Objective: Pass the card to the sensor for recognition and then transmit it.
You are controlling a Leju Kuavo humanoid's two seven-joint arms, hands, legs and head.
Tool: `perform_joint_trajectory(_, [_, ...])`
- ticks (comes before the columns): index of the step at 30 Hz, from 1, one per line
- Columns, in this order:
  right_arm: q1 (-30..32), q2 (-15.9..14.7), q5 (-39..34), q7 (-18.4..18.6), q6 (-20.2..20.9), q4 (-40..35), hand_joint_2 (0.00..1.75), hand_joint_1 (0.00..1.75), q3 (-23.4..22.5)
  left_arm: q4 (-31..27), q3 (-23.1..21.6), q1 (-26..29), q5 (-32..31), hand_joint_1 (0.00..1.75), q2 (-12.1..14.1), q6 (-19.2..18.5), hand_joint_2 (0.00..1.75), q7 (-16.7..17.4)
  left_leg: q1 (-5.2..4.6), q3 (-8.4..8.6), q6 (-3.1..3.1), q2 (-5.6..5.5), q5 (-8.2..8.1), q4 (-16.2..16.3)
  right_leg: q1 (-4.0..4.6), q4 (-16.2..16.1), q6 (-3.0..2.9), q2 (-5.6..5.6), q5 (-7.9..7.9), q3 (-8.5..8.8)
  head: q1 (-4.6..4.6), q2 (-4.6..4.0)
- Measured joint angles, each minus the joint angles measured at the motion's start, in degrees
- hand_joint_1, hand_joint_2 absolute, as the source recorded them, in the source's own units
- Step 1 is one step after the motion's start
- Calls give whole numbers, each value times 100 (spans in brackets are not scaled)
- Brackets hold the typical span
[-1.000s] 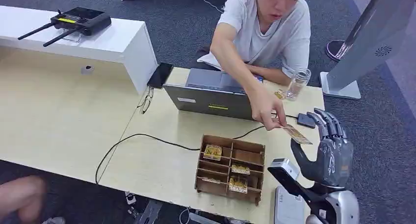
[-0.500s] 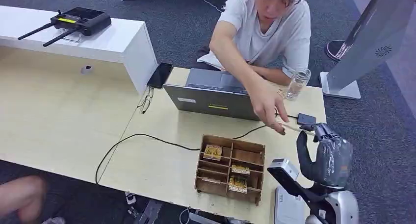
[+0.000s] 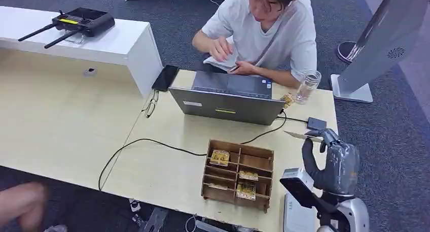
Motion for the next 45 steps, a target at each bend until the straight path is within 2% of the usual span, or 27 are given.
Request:
perform_joint_trajectory(4, [148,-55,-1397,-164,756,-234,175,175,2,0,2,45,149,0,4,68,0,-129,0,-1,-1,0,-2,0,0,0,0,0,0,-4,0,0])
perform_joint_trajectory(8, [333,-325,-2934,-206,1666,-441,175,175,-28,0,11,45,275,0,18,129,0,-227,0,-2,-1,-1,-3,0,0,-1,0,-1,-1,-4,-2,0])
perform_joint_trajectory(11, [475,-584,-3768,-39,2175,-498,175,175,-129,0,15,37,326,0,20,149,0,-232,-1,-2,0,-2,-3,0,-1,-3,0,-3,-1,-2,0,0])
perform_joint_trajectory(12, [562,-795,-4246,52,2464,-507,175,175,-225,0,20,39,352,0,24,166,0,-245,-2,-2,1,-3,-4,1,-2,-4,1,-4,-1,-1,0,0])
perform_joint_trajectory(17, [984,-1378,-5118,180,2996,-496,175,175,-488,0,33,40,376,0,28,201,0,-273,-7,-2,13,-2,-12,3,-7,-5,1,-3,-1,-1,0,0])
perform_joint_trajectory(21, [1269,-1860,-5454,341,3160,-435,175,175,-632,0,33,40,393,0,28,216,0,-273,-7,-3,17,-2,-14,3,-7,-6,2,-3,-1,-1,-2,0])
perform_joint_trajectory(29, [1596,-2649,-5627,686,3221,-376,175,175,-791,0,33,38,409,0,28,225,0,-271,-8,-2,19,1,-16,3,-8,-6,3,-1,-2,-2,0,0])
perform_joint_trajectory(35, [1646,-2831,-5605,735,3208,-376,175,175,-835,0,33,36,409,0,26,225,0,-271,-7,0,19,2,-16,3,-7,-6,3,-1,-2,-2,-2,0])
perform_joint_trajectory(45, [1639,-3224,-5078,1299,3138,-376,175,175,-815,0,33,26,389,0,26,218,0,-205,-8,-2,20,2,-16,3,-8,-6,3,0,-2,-1,-2,0])
